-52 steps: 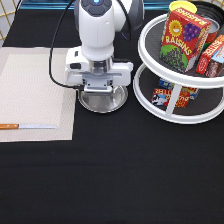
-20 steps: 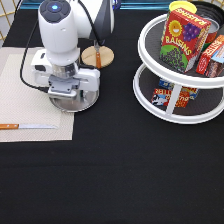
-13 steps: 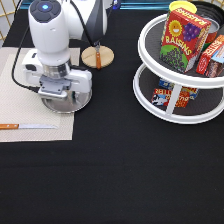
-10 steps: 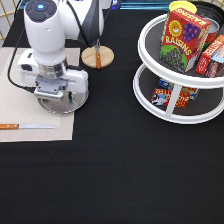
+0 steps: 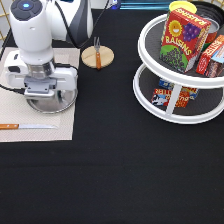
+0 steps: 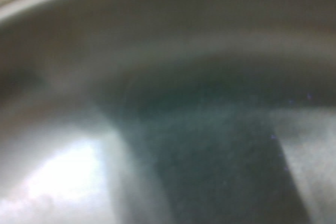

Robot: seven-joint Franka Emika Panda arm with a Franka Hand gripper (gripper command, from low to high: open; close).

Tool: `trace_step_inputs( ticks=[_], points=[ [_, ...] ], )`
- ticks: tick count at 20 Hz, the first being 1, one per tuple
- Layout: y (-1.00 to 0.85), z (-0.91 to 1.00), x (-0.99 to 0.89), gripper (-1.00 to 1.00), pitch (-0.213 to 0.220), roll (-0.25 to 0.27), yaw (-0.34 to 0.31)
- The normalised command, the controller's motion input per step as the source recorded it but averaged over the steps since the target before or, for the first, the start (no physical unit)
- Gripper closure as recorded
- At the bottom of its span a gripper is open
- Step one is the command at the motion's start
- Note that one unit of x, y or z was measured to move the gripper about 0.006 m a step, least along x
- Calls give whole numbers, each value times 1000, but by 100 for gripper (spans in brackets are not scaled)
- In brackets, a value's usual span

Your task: Arrange plate and fork

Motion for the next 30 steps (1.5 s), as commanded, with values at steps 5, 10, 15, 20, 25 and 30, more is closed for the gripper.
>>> trace_step_inputs(
  ticks=[5, 10, 15, 20, 25, 30],
  points=[
    [-980, -1, -145, -100, 47, 13, 20],
    [-965, -5, -178, -100, 45, 34, 2],
    [-650, -44, -137, -100, 55, 29, 49],
    [-115, -83, -294, -100, 37, 0, 94],
    [452, 347, -28, -100, 9, -64, 124],
    [649, 698, -282, -100, 0, -89, 141]
  ],
)
